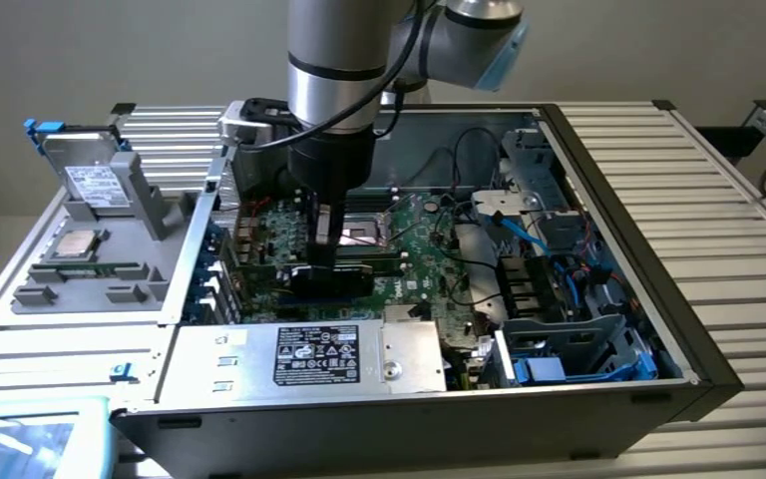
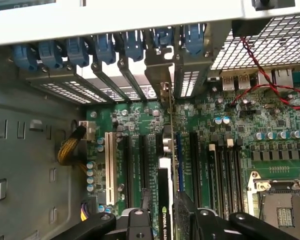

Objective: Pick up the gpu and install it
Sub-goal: 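Insert the gpu into the slot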

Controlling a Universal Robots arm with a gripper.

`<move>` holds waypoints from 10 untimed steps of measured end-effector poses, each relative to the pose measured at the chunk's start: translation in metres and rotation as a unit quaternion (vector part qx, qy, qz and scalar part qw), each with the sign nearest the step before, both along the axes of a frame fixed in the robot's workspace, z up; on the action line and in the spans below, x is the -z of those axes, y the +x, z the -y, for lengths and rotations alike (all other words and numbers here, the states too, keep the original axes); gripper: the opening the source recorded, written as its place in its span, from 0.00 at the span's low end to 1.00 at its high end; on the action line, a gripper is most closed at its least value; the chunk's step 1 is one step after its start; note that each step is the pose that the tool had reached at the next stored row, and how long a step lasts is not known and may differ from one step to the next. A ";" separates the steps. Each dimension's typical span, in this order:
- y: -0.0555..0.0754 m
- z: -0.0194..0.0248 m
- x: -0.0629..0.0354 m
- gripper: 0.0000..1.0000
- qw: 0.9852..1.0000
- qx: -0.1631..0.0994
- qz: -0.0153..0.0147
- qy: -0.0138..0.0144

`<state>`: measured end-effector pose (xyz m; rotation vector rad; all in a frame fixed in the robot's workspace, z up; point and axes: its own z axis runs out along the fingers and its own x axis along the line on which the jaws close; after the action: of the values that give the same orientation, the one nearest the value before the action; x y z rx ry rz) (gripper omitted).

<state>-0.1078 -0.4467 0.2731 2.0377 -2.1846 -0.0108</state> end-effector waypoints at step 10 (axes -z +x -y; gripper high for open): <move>0.000 -0.0043 -0.0090 0.35 1.000 0.002 0.003 0.000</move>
<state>-0.1076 -0.4424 0.2820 2.0363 -2.1912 -0.0054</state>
